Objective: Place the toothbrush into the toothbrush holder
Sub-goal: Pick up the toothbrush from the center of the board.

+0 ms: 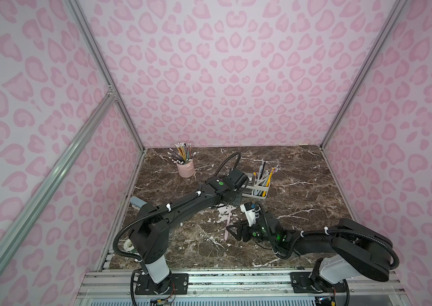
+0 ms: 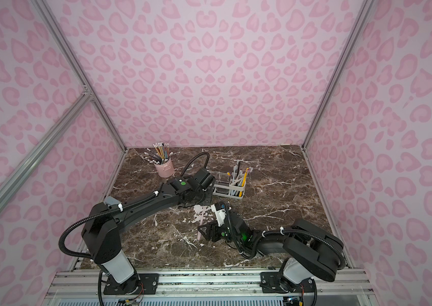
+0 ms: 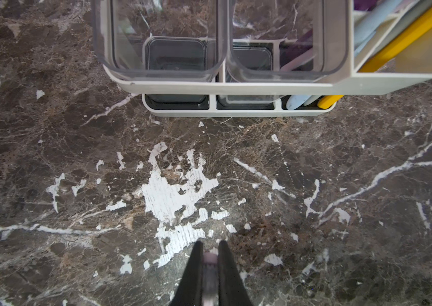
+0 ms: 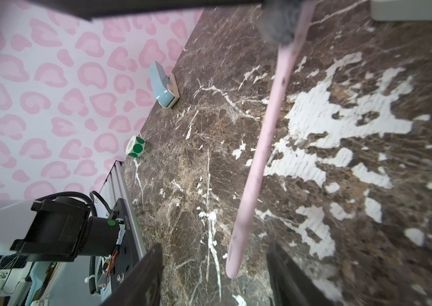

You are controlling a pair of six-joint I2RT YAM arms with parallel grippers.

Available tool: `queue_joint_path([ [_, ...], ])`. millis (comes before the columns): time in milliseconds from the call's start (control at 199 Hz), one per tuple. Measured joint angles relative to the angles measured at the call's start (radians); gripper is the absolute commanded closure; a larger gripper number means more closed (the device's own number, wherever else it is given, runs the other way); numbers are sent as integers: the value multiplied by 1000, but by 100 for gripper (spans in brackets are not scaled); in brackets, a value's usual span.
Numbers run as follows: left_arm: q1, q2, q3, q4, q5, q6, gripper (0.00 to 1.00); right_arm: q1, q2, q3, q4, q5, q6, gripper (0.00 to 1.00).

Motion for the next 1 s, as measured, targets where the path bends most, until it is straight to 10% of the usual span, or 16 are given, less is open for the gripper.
queue_joint_path([
  [572,1,-50,21,3,54,-26,97,3,77,12,98,-6,11,51],
  [1003,0,-50,19,1,63,-24,97,5,-147,3,-25,32,-52,37],
])
